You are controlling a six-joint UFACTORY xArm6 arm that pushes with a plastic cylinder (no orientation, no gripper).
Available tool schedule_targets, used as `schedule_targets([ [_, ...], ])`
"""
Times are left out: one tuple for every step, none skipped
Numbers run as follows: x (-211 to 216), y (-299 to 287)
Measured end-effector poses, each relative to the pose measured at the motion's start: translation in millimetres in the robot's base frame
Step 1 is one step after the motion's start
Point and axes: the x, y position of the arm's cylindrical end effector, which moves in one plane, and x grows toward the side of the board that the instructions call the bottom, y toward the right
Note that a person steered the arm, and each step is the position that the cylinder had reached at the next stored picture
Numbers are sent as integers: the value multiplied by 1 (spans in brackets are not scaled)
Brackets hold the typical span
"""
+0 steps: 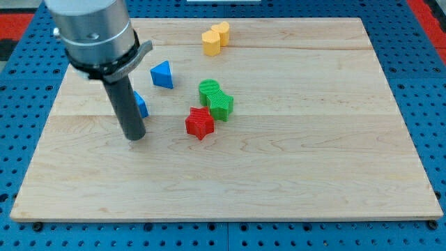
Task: Move red star closer to red circle
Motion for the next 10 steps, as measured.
schedule_targets([
  [32, 17],
  [36, 72],
  [30, 107],
  [12, 107],
  [-14, 100],
  [-28, 87],
  [-24, 88],
  [-17, 109],
  [-23, 116],
  [-42, 93],
])
